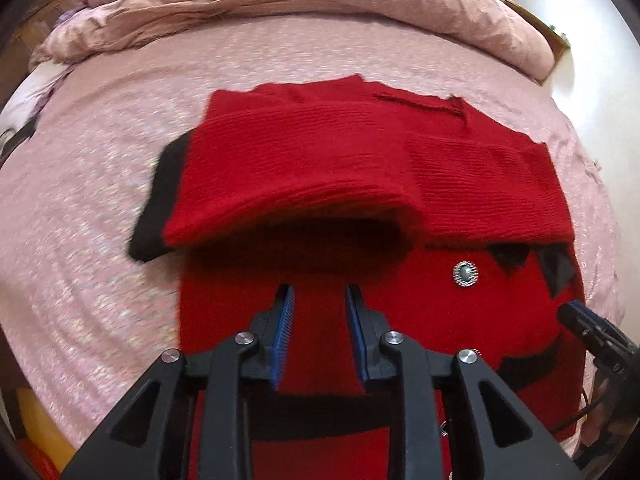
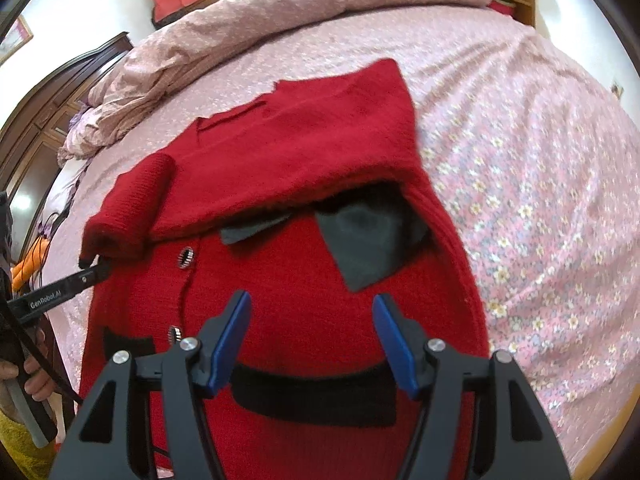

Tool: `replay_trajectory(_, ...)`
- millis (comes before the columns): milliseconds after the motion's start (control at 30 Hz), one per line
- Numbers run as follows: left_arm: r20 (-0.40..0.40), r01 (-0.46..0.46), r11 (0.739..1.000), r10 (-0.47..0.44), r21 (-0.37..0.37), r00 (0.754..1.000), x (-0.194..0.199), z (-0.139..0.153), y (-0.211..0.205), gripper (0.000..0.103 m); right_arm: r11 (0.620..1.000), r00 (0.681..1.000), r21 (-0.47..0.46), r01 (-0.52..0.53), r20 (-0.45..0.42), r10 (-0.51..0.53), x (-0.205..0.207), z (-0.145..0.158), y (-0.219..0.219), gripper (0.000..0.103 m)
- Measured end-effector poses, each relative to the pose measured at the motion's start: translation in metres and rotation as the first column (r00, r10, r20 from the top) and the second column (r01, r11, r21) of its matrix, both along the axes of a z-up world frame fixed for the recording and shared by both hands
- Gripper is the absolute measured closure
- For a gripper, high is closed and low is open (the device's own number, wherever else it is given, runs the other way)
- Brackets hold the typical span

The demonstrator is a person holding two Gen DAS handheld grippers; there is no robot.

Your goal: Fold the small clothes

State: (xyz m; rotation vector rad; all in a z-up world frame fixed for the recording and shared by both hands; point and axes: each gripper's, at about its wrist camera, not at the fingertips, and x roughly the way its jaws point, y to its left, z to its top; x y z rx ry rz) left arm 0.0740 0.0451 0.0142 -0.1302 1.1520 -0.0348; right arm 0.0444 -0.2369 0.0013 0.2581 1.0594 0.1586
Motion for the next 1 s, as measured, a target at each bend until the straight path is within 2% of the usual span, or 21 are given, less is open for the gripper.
replay_trajectory(233, -0.017, -0.101, 0.994, 0.102, 0.027, 0.995, -0.013, -0.001, 0.040, 0.084, 0.995, 0.995, -0.025, -0.093, 0.038, 0.094, 0.011, 0.018, 0.034, 0.036)
replay_trajectory(400, -0.034, -0.155, 0.987, 0.156, 0.027, 0.987, -0.020, -0.004, 0.064, 0.084, 0.979, 0.979, -0.064, -0.192, 0.062, 0.196, 0.021, 0.033, 0.074, 0.036)
replay_trajectory(633, -0.036, -0.199, 0.980, 0.200, 0.020, 0.979, -0.028, -0.007, 0.084, 0.084, 0.923, 0.936, -0.206, -0.324, 0.070, 0.344, 0.035, 0.043, 0.143, 0.036)
replay_trajectory(767, -0.043, -0.210, 0.978, 0.210, 0.014, 0.977, -0.031, -0.010, 0.091, 0.084, 0.888, 0.908, -0.239, -0.394, 0.049, 0.416, 0.039, 0.042, 0.177, 0.036)
replay_trajectory(1000, -0.067, -0.208, 0.978, 0.207, 0.006, 0.976, -0.026, -0.020, 0.093, 0.084, 0.838, 0.874, -0.297, -0.457, 0.026, 0.486, 0.045, 0.040, 0.215, 0.036)
